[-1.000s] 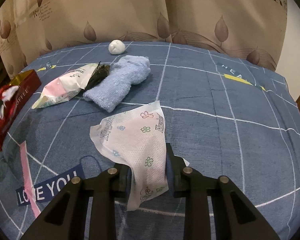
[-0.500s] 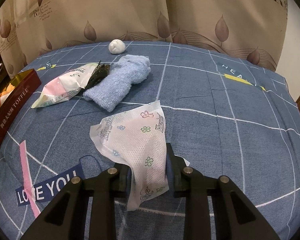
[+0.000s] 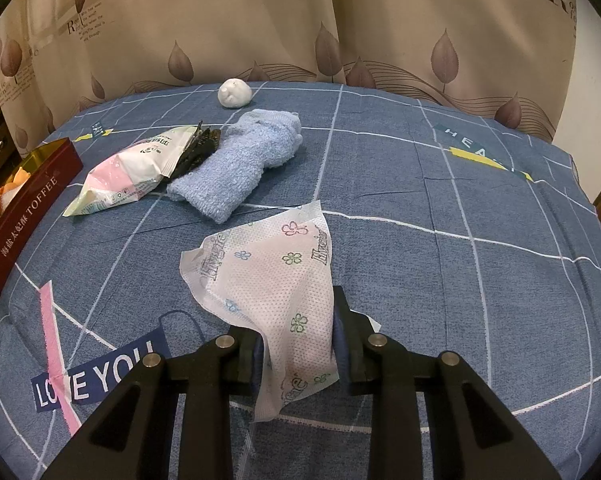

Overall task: Organize soft objects
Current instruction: 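Carry the red-ruffled cloth into the tin and open the left gripper, then carry the floral pad into the tin and open the right gripper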

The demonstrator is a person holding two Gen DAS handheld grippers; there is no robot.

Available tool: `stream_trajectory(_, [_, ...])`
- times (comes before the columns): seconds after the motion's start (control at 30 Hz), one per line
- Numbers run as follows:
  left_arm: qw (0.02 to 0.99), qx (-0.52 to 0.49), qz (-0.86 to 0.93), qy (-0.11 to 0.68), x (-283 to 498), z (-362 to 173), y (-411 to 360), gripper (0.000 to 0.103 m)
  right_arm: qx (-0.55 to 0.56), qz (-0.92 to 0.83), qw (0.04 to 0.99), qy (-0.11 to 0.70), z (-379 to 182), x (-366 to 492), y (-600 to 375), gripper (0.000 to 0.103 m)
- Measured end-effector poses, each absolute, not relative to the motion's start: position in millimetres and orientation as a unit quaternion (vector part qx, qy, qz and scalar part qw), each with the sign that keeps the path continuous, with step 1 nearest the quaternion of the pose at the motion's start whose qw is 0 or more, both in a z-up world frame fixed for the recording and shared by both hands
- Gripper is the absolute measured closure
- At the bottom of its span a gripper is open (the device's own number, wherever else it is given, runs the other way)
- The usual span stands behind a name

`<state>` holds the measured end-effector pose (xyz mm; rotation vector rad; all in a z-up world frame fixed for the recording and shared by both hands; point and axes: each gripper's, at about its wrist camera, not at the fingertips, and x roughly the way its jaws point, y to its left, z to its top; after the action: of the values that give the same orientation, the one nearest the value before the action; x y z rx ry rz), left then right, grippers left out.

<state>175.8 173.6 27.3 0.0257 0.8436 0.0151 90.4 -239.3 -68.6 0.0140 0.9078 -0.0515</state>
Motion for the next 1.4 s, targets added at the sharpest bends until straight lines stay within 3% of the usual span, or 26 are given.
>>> stream_trajectory(0.57, [0.914, -0.018, 0.016, 0.405, 225, 33, 185, 0.087, 0.006, -0.025, 0.898, 0.438, -69, 90, -239, 0.075])
stream_trajectory(0.87, [0.895, -0.005, 0.003, 0.446, 237, 1, 169, 0.085, 0.007, -0.025, 0.898, 0.438, -68, 90, -239, 0.075])
stream_trajectory(1.0, [0.891, -0.014, 0.013, 0.454, 241, -7, 172, 0.081, 0.007, -0.025, 0.898, 0.438, -68, 90, -240, 0.074])
stream_trajectory(1.1, [0.890, -0.028, 0.019, 0.455, 242, -7, 176, 0.065, 0.006, -0.025, 0.898, 0.439, -68, 90, -240, 0.074])
stream_trajectory(1.2, [0.889, -0.037, 0.012, 0.456, 242, -4, 178, 0.058, 0.007, -0.025, 0.898, 0.439, -68, 90, -240, 0.074])
stream_trajectory(1.4, [0.896, -0.030, 0.013, 0.442, 229, 10, 179, 0.056, 0.007, -0.025, 0.898, 0.439, -68, 90, -240, 0.074])
